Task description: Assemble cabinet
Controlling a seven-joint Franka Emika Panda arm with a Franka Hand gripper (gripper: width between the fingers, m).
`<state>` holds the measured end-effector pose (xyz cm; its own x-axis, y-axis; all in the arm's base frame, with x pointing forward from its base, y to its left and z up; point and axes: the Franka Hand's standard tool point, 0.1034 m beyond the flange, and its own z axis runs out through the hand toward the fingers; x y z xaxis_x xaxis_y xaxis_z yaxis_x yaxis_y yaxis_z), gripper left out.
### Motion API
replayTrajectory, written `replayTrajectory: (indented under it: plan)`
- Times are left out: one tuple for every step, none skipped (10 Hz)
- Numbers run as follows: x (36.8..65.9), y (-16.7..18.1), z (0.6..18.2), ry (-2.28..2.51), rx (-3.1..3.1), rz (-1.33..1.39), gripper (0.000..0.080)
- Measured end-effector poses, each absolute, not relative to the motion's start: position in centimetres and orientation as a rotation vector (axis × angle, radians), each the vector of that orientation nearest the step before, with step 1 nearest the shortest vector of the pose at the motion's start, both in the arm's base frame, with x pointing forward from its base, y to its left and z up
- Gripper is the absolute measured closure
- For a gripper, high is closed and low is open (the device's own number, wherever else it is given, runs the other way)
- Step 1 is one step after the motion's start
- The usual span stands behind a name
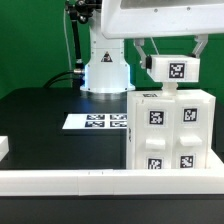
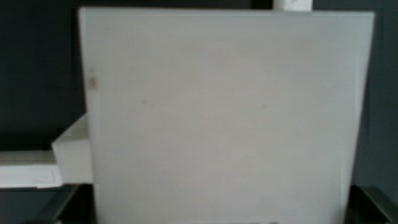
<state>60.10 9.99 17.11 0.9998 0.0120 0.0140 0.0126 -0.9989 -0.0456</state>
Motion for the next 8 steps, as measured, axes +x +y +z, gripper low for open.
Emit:
replayTrajectory:
  plan:
    - [60.4,9.9,17.0,-0.022,-3.095,-0.054,0.0245]
    - [60.3,9.7,16.5,-0.029,-3.096,-0.048,0.0245]
    - [60.2,9.6,16.2,-0.034,-3.097,-0.041,0.0245]
    - [60.3,9.5,16.0,-0.039,-3.098,-0.037,0.0245]
    - [60.3,9.4,15.9,-0.044,-3.098,-0.036,0.0245]
    - [60.3,9.5,15.9,-0.044,-3.098,-0.038,0.0245]
    - [60.3,9.5,15.9,-0.044,-3.098,-0.040,0.0245]
    - [60.3,9.5,15.9,-0.044,-3.098,-0.040,0.0245]
